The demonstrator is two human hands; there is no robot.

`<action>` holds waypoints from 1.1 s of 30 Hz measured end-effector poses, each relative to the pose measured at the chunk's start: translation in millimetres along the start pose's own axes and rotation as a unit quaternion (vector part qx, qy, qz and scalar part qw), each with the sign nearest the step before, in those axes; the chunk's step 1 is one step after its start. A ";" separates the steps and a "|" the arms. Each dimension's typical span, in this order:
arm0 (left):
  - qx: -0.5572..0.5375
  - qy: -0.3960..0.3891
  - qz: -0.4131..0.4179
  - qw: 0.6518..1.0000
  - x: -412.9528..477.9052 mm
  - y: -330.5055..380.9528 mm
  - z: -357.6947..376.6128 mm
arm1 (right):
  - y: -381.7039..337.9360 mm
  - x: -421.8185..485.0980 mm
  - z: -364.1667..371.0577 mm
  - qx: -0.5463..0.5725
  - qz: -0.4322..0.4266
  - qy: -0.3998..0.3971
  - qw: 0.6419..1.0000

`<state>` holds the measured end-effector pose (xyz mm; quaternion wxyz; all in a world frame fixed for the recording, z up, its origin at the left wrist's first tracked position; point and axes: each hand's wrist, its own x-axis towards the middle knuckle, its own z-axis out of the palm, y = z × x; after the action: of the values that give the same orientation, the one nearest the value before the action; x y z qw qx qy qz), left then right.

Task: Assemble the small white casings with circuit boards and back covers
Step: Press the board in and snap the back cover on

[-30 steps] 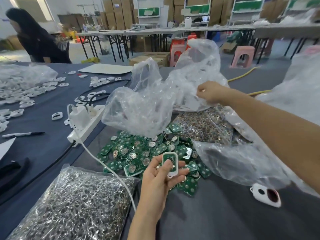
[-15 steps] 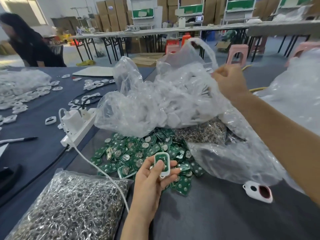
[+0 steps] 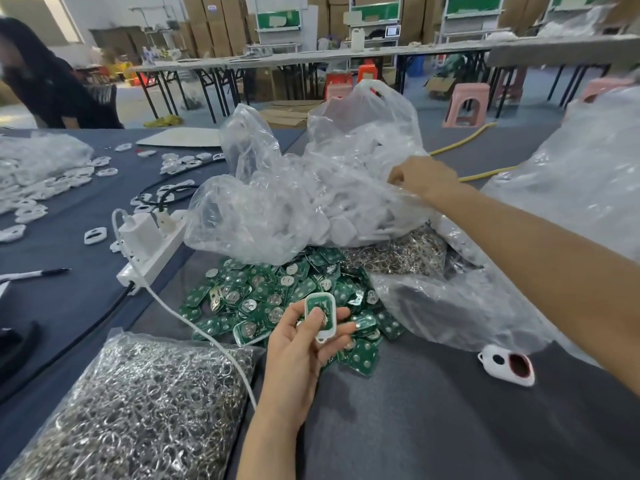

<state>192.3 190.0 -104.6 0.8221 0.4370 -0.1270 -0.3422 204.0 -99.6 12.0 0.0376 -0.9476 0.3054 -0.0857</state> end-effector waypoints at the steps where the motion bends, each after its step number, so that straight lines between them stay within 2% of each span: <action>1: 0.000 0.000 0.001 1.000 0.2 -0.3 0.1 | 4.7 -0.4 -0.5 -0.018 0.011 -0.047 0.999; 3: -0.001 0.003 0.000 1.000 0.2 -0.7 -0.3 | 11.5 -0.3 -1.4 -0.045 0.058 -0.067 0.995; 5: -0.005 0.000 0.001 1.000 1.1 -1.8 -1.4 | 12.2 1.5 -3.6 -0.051 0.088 -0.026 0.994; 8: -0.001 -0.004 0.003 1.000 0.3 -2.2 -1.0 | 12.2 -1.2 -5.2 -0.033 0.071 0.006 0.997; 9: 0.002 -0.005 0.005 1.000 -0.1 -2.6 -0.7 | 13.0 -2.2 -5.9 -0.012 0.054 0.037 0.998; 11: 0.010 0.000 0.011 1.000 -4.8 -2.6 -0.6 | 13.3 -9.7 -11.3 0.084 0.003 0.178 0.981; 12: 0.021 0.001 0.020 1.000 -8.0 -2.3 -1.1 | 11.1 -16.7 -19.8 0.169 -0.008 0.271 0.948; 14: 0.077 0.007 0.048 0.996 -16.6 -0.2 -2.3 | 7.7 -36.3 -46.7 0.343 -0.002 0.403 0.849; 16: 0.141 0.012 0.069 0.988 -25.7 4.7 -1.3 | 4.4 -66.6 -76.9 0.487 0.002 0.433 0.758; 18: 0.164 0.006 0.082 0.983 -34.6 9.9 7.4 | 2.4 -110.4 -91.6 0.612 0.003 0.384 0.691; 20: 0.175 -0.018 0.068 0.982 -41.2 10.8 22.8 | -2.8 -164.2 -78.5 0.708 0.024 0.267 0.653; 23: 0.239 -0.131 -0.015 0.962 -56.9 -18.0 59.7 | 10.2 -254.2 -24.2 0.737 0.060 0.124 0.662; 25: 0.282 -0.224 -0.080 0.929 -72.4 -46.5 82.3 | 32.1 -304.7 5.9 0.728 0.086 0.089 0.675; 27: 0.317 -0.282 -0.100 0.900 -89.9 -69.8 100.2 | 58.2 -340.8 24.7 0.729 0.120 0.080 0.669; 30: 0.399 -0.301 -0.049 0.865 -109.0 -91.8 113.8 | 81.2 -375.0 39.9 0.718 0.136 0.087 0.677; 33: 0.506 -0.262 0.050 0.820 -118.2 -100.2 113.5 | 83.3 -390.9 47.7 0.696 0.130 0.091 0.700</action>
<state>2.6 159.5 -108.2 0.4367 0.6789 -0.5142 -0.2899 -147.2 62.5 -99.7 0.6691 -0.5900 0.2805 -0.3542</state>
